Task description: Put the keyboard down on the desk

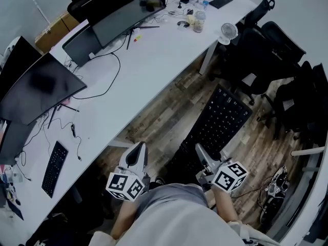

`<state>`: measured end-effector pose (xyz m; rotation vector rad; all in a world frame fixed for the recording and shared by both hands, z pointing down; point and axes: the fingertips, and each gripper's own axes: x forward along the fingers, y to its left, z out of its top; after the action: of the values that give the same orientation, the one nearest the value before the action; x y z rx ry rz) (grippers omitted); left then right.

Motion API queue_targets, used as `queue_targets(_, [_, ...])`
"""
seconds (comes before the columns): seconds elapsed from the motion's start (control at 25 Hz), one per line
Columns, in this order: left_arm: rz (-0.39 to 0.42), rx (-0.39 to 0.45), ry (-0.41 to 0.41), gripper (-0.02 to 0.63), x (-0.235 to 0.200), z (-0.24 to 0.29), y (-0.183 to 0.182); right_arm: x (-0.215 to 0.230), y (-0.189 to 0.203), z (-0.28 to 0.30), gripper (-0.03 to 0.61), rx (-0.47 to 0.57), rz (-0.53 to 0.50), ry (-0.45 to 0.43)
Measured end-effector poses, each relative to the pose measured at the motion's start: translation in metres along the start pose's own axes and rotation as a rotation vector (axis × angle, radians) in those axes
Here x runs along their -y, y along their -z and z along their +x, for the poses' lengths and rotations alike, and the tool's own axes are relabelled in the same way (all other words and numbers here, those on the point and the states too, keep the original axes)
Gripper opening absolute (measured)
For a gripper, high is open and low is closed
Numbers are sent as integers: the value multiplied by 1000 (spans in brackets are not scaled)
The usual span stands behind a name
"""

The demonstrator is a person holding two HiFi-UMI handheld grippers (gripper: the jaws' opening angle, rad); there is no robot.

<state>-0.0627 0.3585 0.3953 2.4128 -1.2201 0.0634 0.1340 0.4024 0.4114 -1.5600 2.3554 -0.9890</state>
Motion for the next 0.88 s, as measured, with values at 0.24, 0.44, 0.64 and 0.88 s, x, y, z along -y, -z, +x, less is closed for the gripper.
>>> queue_targets(0.24, [11, -24, -21, 0, 15, 63, -17, 43, -48, 18, 81, 7, 17, -18])
queue_targets(0.44, [10, -18, -25, 0, 32, 105, -20, 80, -74, 22, 81, 18, 31, -33])
queue_targets(0.64, [143, -54, -46, 0, 48, 128, -17, 108, -91, 23, 82, 31, 37, -30])
queue_targets(0.88, [179, -73, -59, 0, 52, 150, -21, 136, -104, 30, 81, 43, 68, -27])
